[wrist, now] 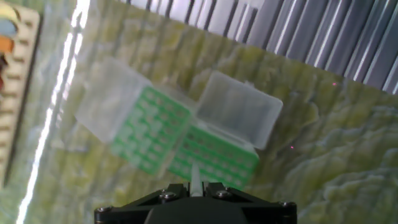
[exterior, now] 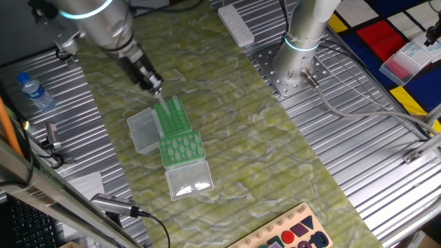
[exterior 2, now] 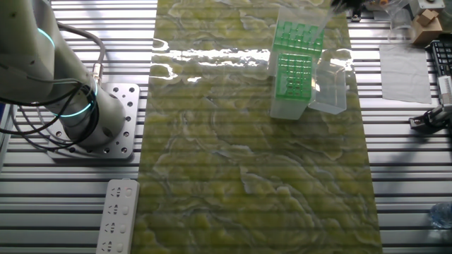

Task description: Transfer all large pipette tips from one holder to another

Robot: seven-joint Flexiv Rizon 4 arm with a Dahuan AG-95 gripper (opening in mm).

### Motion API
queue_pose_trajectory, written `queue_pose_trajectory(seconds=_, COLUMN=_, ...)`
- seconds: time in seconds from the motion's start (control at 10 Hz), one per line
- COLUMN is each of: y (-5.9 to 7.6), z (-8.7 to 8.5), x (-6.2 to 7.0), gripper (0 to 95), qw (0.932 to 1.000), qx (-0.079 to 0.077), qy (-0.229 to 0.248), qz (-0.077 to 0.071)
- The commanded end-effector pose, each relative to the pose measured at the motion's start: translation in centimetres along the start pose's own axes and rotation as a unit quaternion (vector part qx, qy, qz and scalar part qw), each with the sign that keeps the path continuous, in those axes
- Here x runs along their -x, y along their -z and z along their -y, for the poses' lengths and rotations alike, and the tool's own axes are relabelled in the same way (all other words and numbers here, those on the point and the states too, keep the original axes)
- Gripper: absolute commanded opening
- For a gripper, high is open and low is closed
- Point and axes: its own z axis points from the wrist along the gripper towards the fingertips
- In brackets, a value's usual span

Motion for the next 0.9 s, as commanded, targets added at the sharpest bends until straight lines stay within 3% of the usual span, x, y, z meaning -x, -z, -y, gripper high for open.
queue_pose_trajectory(seconds=0.1, y=-1.2, z=0.4, x=-1.5, gripper=0.0, qw=1.0, qx=-0.003, qy=0.005, qz=0.001)
queue_pose_trajectory(seconds=0.4, y=-2.2, z=0.6, x=-2.5, gripper=0.0, qw=1.0, qx=-0.002, qy=0.007, qz=0.005)
queue_pose_trajectory(seconds=0.9, y=-2.9, z=0.8, x=-2.3, gripper=0.0, qw=0.9999, qx=-0.006, qy=0.01, qz=0.01)
